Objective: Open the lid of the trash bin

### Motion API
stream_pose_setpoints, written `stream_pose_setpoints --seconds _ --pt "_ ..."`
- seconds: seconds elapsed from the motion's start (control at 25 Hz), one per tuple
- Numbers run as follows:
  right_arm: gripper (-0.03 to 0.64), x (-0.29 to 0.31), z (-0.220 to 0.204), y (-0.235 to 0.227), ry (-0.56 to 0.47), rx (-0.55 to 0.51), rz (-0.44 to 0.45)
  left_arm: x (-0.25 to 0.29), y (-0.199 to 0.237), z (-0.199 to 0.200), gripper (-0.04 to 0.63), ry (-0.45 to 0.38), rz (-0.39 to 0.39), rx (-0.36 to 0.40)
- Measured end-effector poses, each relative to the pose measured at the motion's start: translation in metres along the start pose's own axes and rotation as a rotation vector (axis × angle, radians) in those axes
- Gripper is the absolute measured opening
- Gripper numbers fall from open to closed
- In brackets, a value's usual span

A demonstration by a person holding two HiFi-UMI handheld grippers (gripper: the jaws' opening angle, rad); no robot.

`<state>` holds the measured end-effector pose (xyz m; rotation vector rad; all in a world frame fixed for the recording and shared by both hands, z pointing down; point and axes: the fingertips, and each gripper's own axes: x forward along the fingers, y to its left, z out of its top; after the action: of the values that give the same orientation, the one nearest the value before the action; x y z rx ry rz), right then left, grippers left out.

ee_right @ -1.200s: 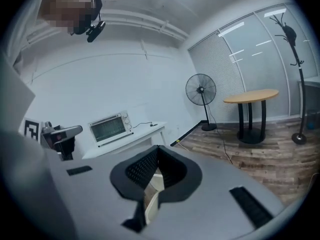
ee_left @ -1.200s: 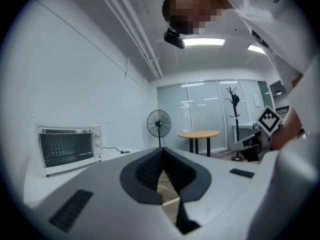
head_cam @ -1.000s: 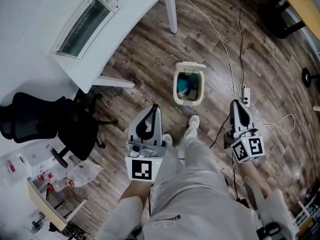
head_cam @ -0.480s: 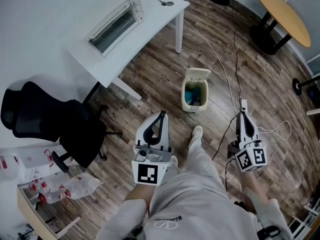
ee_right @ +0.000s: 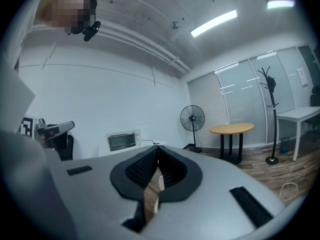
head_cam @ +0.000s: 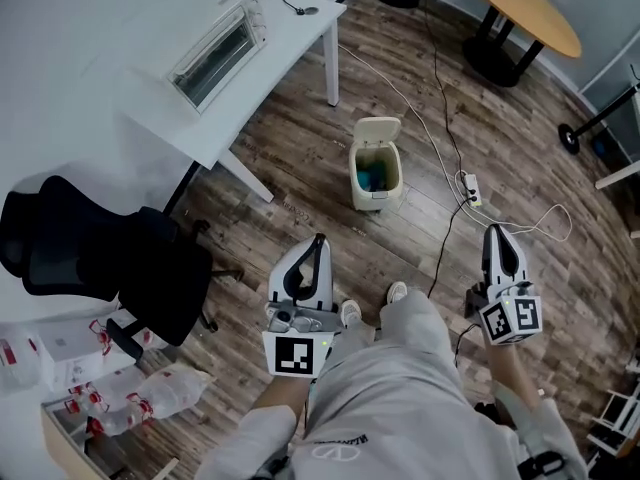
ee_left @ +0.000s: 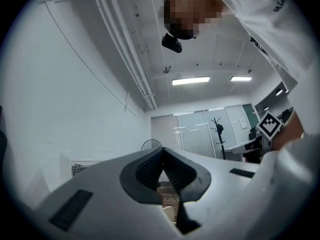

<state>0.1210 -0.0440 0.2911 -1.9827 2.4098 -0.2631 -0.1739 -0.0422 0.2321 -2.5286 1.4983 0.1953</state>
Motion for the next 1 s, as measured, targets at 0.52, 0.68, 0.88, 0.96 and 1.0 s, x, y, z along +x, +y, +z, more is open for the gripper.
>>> stream_pose_setpoints --seconds 0.52,0.68,0.88,0.96,1.0 --pt "0.017 -0.094 0.0 -0.032 -0.021 0.005 0.023 -0.042 -0.067 0.019 0.0 0.027 0.018 0.031" --pt "0.017 -0.149 0.0 -0.059 -0.039 0.001 0.024 -0.064 -0.112 0.033 0.0 0.038 0.041 0.039" --pt "0.017 -0.228 -0.004 -0.099 -0.081 0.017 -0.019 -0.102 -0.182 0.052 0.0 0.032 0.063 0.052" --pt "0.017 -0.255 -0.007 -0.11 -0.084 0.026 -0.015 -0.118 -0.208 0.059 0.0 0.036 0.069 0.059" --pt "0.017 -0.266 -0.009 -0.114 -0.081 0.031 -0.009 -0.125 -0.219 0.062 0.0 0.042 0.072 0.066"
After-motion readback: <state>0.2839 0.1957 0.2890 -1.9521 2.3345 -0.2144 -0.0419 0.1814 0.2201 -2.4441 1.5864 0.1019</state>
